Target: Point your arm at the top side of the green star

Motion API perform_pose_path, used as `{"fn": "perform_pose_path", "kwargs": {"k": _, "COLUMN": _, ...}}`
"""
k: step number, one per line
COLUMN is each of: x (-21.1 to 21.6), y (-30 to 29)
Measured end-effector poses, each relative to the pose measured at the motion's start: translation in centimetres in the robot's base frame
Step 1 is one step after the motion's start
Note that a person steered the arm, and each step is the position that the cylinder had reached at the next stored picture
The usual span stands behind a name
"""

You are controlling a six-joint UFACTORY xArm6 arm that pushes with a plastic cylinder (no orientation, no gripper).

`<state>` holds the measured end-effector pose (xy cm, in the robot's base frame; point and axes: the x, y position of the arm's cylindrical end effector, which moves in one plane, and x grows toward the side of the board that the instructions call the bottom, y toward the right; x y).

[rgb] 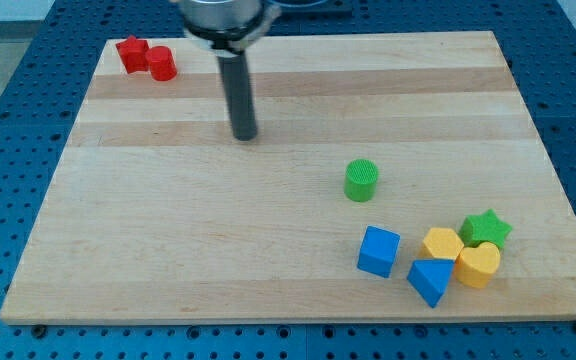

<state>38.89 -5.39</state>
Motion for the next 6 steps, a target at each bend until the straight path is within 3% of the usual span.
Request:
{"fn": "perform_pose_path", "kwargs": {"k": 3, "x": 1.8, "y": 18.5}}
{"fn": "perform_pose_path", "kwargs": {"k": 4, "x": 2.4, "y": 18.8}}
{"fn": "perform_pose_path", "kwargs": {"k": 6, "x": 10.3, "y": 25.1}}
